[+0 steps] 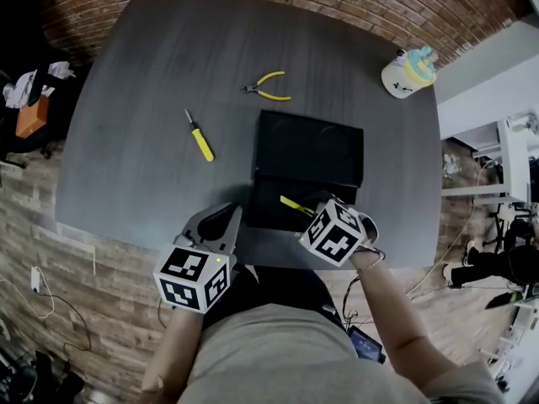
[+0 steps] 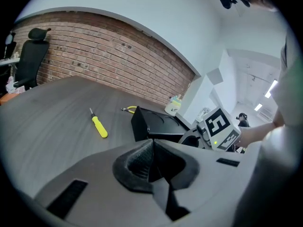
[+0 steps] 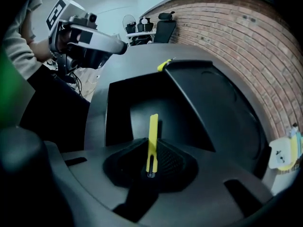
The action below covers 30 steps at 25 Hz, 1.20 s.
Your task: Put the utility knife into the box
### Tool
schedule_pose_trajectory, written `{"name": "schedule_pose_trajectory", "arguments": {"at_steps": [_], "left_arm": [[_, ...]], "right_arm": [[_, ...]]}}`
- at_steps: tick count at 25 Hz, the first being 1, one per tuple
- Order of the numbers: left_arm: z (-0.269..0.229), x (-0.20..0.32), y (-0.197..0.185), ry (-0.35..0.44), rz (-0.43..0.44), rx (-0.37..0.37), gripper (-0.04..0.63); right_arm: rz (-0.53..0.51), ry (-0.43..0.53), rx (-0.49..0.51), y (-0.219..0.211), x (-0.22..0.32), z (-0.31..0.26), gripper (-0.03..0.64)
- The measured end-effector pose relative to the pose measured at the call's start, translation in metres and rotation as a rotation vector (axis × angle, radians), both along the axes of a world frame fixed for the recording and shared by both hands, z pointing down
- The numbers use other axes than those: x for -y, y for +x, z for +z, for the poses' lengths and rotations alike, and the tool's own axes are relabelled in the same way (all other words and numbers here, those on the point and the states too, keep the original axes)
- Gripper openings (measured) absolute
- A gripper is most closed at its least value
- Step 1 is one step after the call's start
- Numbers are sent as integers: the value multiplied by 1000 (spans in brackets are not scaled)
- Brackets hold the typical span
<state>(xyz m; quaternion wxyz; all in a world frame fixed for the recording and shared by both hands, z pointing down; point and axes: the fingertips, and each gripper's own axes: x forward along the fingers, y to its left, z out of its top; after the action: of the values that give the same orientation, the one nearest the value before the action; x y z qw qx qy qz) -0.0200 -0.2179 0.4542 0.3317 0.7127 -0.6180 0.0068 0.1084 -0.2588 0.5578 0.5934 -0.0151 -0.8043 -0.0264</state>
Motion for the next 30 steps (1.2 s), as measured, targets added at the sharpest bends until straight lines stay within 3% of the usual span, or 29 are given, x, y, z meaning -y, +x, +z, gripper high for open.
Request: {"name": "schedule_pose_trajectory", "arguments": {"at_steps": [11,16,20,26,30], "left_arm": [[4,10,-5,2,-3,5,21],[1,18,-7,14,43,11,21],[-6,24,-4,34,102,23,21],[-10,29,8,54,241,74,21],[-17,31,23,89,323,79,21]], "right_arm": [[70,-1,-25,-1,4,9,71],[143,7,22,-4,5,-3,121],[261,20,150,-12,7,-34,120],[637,68,501,-4,22,-95,114],[819,25,681,6,16,-112,126]]}}
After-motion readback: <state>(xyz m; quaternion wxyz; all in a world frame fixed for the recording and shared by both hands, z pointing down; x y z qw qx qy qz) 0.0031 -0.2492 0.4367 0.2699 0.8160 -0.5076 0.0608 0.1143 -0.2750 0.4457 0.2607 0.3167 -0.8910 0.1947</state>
